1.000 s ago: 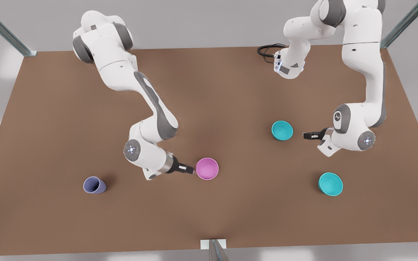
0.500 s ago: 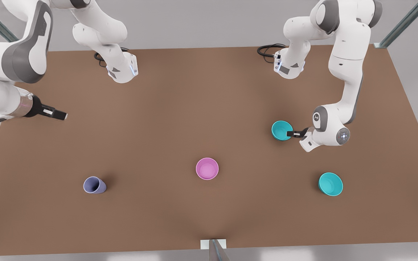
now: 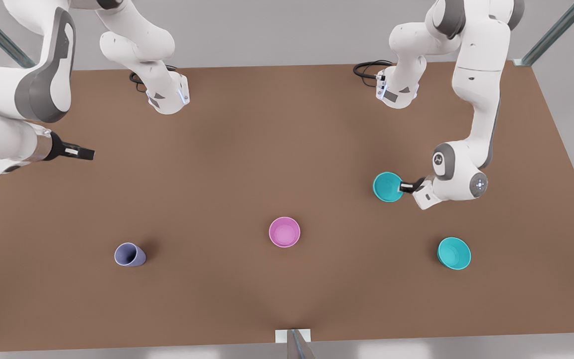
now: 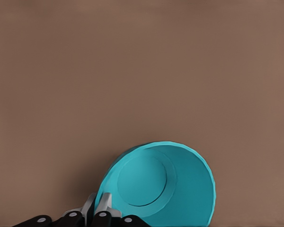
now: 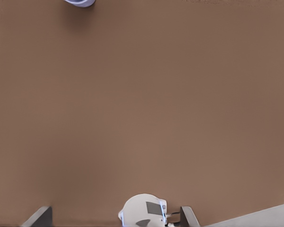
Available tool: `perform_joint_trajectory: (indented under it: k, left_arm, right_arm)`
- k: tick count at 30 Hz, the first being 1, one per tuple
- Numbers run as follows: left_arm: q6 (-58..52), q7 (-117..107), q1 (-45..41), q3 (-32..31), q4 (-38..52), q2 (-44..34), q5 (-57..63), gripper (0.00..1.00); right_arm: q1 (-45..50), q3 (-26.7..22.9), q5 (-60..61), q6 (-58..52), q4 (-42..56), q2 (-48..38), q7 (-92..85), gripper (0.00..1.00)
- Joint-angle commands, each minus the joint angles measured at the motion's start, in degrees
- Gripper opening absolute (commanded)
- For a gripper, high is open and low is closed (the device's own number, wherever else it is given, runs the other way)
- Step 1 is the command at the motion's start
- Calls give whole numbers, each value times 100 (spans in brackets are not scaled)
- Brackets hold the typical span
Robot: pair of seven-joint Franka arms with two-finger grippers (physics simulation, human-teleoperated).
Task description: Stack the blue bowl on the pink bowl
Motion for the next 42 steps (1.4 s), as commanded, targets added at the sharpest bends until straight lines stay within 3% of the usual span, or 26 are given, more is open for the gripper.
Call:
perform_joint_trajectory:
  k: [1,3,5,6,8,15,19,42]
  left_arm:
    - [-803,-174,-10,-1,308,-107,-14,21]
    - [-848,-2195,-633,-9,1301,-37,364,21]
    - [-2200,-4076,-1310,-18,3849,1412,804,21]
    - [-2430,-4710,-1539,-18,4633,1870,804,21]
    - [-2421,-5194,-1873,-18,5160,2186,786,21]
    - [-2070,-6301,-2655,-18,6039,2837,777,21]
    - [-962,-6310,-2769,-18,6040,3180,391,21]
    - [-470,-6301,-2849,-185,5996,3584,285,21]
  right_arm:
    - [-6,-1,8,4,3,-1,-476,100]
    - [-6,-1,16,4,3,8,-476,100]
    - [-6,-9,60,4,3,8,-476,100]
    - [-14,-9,60,4,3,8,-476,100]
    - [-14,-9,69,-5,-6,16,-476,100]
    - [-23,-36,69,-40,-6,60,-476,100]
    - [-23,-36,69,-40,-6,69,-476,100]
    - [-23,-71,157,4,38,192,-476,100]
